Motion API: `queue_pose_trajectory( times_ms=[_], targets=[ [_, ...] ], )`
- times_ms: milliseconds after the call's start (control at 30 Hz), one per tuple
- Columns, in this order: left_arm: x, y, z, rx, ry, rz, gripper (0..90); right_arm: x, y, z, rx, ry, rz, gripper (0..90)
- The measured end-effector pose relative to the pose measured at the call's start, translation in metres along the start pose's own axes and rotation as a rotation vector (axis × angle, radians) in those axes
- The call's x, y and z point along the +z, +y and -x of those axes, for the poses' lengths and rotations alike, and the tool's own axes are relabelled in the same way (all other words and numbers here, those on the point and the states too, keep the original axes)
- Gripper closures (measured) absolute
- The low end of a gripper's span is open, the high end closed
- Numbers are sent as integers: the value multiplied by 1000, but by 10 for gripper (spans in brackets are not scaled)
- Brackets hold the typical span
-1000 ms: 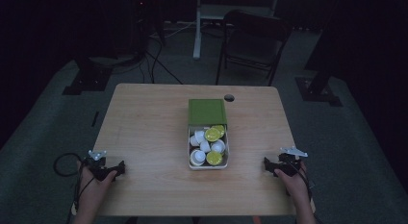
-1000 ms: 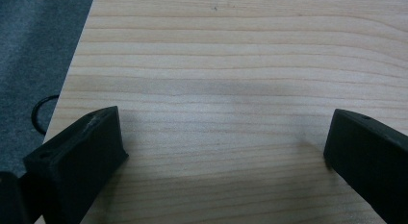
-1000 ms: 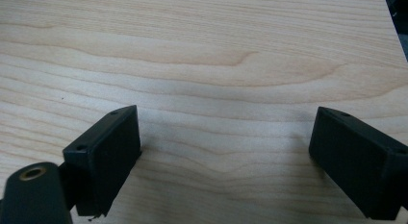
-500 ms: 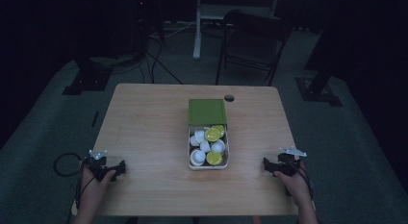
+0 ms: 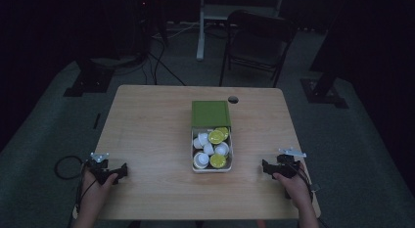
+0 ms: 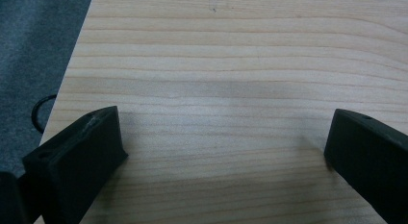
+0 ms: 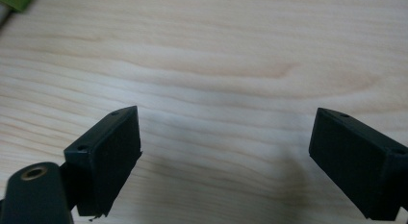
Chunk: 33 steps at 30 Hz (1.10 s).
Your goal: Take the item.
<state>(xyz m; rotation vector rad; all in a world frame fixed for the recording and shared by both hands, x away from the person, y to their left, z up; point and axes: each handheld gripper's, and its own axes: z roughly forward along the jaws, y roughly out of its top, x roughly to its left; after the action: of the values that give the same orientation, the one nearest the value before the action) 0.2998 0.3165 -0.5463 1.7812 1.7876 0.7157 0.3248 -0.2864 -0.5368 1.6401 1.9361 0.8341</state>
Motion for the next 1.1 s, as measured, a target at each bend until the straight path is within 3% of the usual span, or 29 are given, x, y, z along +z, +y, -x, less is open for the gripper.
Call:
queue_pose_trajectory(
  times_ms=[100,467,733,1100],
  targets=[
    [0,0,0,0,0,0,2,-5,7,-8,-20,33,11,106],
    [0,0,0,0,0,0,2,-20,27,-30,-55,87,65,119],
    [0,0,0,2,0,-1,2,-31,45,-46,-96,115,105,119],
    [0,0,0,1,0,-1,2,-40,62,-62,-107,120,142,119]
  ],
)
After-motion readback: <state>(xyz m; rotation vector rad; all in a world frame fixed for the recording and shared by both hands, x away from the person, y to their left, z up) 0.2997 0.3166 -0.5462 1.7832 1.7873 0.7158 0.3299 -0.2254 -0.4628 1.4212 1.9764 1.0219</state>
